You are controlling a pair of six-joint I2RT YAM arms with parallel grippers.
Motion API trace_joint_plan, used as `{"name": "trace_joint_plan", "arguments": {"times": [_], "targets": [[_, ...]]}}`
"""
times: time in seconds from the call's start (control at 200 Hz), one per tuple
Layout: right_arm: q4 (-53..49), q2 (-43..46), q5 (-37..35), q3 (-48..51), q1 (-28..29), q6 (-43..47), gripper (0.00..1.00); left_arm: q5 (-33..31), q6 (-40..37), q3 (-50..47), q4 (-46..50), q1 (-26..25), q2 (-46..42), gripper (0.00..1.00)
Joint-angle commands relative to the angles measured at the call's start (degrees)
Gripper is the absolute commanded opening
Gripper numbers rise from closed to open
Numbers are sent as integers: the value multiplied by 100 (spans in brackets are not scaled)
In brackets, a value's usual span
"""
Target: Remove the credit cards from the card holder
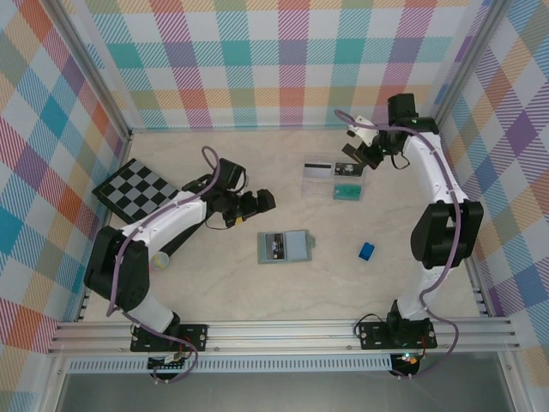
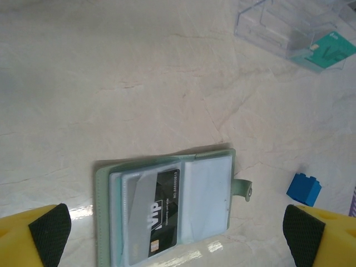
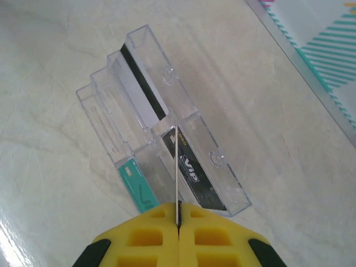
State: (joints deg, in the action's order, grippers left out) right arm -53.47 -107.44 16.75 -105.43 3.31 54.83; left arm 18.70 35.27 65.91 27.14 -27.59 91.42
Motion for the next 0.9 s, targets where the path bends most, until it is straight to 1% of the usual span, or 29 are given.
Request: {"name": "trace_joint_plan", "arguments": {"times": [0.0,0.145,0.38,0.52,0.64,0.895], "targets": [[-1156,-283,561,-387,-87,1389,0,611,-46,222,-235,90,159,100],[-1317,-607,386,-537,-93,1672,0,635,-117,311,-53,93,281,100],[-613,-726,88,-336,8,1867,0,700,-23,315,-121,88,347,100],[-629,-994,-13,-578,43,2017,1,704,16,317,-87,88,356,100],[-734,-1215,34,-800,72,2158,1,671,-6,317,-10,88,360,100],[-571,-1552,-86,-1042,143,2250,0,683,59,335,-23,88,477,100]]}}
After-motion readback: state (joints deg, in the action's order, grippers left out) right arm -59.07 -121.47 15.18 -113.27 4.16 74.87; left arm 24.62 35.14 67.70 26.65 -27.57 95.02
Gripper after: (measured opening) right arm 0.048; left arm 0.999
